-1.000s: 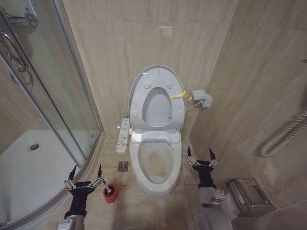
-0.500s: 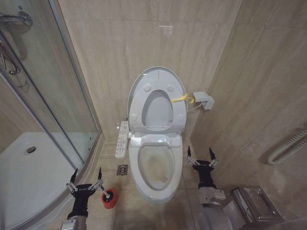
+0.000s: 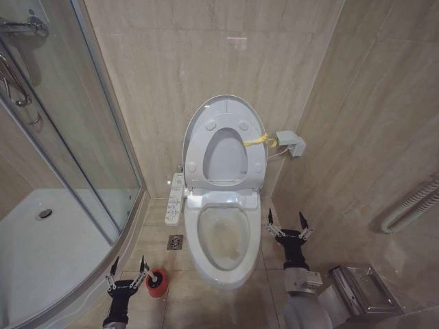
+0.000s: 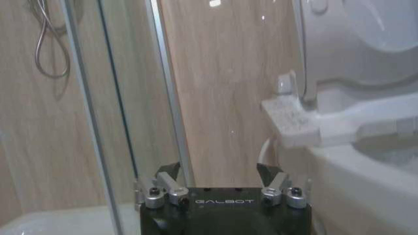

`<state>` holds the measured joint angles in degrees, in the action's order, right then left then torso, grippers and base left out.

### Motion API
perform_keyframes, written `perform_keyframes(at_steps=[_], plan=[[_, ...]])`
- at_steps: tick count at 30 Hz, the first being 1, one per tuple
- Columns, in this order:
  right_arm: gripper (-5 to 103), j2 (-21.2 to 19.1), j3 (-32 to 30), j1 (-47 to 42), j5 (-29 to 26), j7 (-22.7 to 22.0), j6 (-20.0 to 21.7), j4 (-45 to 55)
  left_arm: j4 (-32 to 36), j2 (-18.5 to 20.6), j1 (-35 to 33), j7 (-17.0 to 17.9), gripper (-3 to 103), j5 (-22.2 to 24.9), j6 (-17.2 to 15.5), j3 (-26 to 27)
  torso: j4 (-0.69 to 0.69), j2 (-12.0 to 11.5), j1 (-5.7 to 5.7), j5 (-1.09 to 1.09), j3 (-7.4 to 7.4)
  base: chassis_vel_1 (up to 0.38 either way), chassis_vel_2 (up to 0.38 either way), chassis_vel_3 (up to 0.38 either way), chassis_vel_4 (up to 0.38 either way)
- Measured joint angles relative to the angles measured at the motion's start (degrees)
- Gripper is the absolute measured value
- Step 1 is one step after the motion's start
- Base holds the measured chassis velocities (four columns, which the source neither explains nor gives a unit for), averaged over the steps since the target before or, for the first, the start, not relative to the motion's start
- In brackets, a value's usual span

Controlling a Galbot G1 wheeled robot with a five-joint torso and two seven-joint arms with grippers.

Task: Open the toilet lid, clean the toilet bowl with a toilet brush, close the toilet lid, and flush.

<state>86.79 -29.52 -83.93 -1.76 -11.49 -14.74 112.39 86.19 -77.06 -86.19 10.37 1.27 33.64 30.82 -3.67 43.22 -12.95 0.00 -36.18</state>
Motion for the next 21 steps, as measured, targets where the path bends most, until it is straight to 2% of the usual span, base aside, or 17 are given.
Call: perform_keyframes(at_steps=[1, 3, 4, 6, 11, 12, 17, 18, 21], plan=[[100, 0.0, 0.0, 0.0, 0.0, 0.0, 0.0, 0.0, -2.54, 0.05, 1.1, -0.21, 90, 0.12, 0.94, -0.11, 0.0, 0.0, 0.0, 0.0, 0.0, 0.0, 0.0, 0.0, 0.0], [100, 0.0, 0.0, 0.0, 0.0, 0.0, 0.0, 0.0, -3.18, 0.06, 1.42, -0.33, 90, 0.24, 1.14, -0.15, 0.0, 0.0, 0.0, 0.0, 0.0, 0.0, 0.0, 0.0, 0.0], [100, 0.0, 0.0, 0.0, 0.0, 0.0, 0.0, 0.0, -4.55, 0.11, 2.15, -0.86, 78, 0.57, 1.55, -0.27, 0.01, 0.0, 0.0, 0.0, 0.0, 0.0, 0.0, 0.0, 0.0], [100, 0.0, 0.0, 0.0, 0.0, 0.0, 0.0, 0.0, -8.56, 0.23, 4.42, -3.08, 78, 2.17, 2.83, -0.76, 0.0, 0.0, 0.0, 0.0, 0.0, 0.0, 0.0, 0.0, 0.0], [100, 0.0, 0.0, 0.0, 0.0, 0.0, 0.0, 0.0, -12.44, 0.24, 6.82, -5.4, 78, 2.7, 3.98, -1.19, 0.0, 0.0, 0.0, 0.0, 0.0, 0.0, 0.0, 0.0, 0.0], [100, 0.0, 0.0, 0.0, 0.0, 0.0, 0.0, 0.0, -13.92, 0.27, 7.75, -6.07, 84, 3.17, 4.13, -1.42, -0.01, 0.0, 0.0, 0.0, 0.0, 0.0, 0.0, 0.0, 0.0], [100, 0.0, 0.0, 0.0, 0.0, 0.0, 0.0, 0.0, -20.12, 0.56, 11.81, -7.64, 84, 3.91, 4.53, -2.17, 0.0, 0.0, 0.0, 0.01, 0.0, 0.0, 0.0, 0.0, 0.0], [100, 0.0, 0.0, 0.0, 0.0, 0.0, 0.0, 0.0, -20.97, 0.6, 12.33, -7.85, 93, 4.0, 4.59, -2.25, 0.0, 0.0, 0.0, 0.0, 0.0, 0.0, 0.0, 0.0, 0.0], [100, 0.0, 0.0, 0.0, 0.0, 0.0, 0.0, 0.0, -22.85, 0.67, 13.49, -8.46, 93, 4.33, 4.86, -2.42, 0.0, 0.0, 0.0, 0.0, 0.0, 0.0, 0.0, 0.0, 0.0]])
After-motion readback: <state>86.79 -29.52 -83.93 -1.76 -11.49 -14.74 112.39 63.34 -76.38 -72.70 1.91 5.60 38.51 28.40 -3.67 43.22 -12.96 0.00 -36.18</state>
